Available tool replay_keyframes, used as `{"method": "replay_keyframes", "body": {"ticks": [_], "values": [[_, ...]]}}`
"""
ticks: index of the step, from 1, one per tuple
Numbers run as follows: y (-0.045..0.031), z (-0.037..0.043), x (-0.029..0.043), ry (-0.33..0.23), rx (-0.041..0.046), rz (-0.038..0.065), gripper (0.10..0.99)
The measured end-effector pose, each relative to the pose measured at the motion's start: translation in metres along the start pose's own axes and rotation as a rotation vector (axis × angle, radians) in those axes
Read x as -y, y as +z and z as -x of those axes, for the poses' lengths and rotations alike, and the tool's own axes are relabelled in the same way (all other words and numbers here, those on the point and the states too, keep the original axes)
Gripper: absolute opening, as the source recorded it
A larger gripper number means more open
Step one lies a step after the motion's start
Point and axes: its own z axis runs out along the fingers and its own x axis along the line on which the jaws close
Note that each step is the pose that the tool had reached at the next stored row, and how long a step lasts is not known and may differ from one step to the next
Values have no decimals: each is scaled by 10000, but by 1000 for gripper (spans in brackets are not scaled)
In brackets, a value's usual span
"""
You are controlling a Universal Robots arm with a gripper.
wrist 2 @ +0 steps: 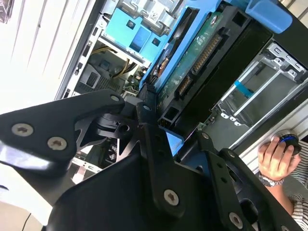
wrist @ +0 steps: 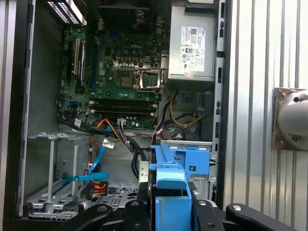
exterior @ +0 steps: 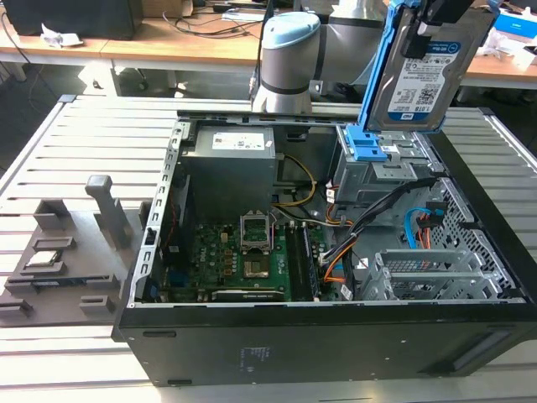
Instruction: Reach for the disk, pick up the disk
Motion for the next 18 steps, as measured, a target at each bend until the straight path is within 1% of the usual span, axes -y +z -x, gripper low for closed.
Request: {"method": "replay_keyframes", "body": {"ticks": [12,18], "values": [[2,-134,-5,0,1,0,369],[2,-227,-9,0,1,0,369]]}}
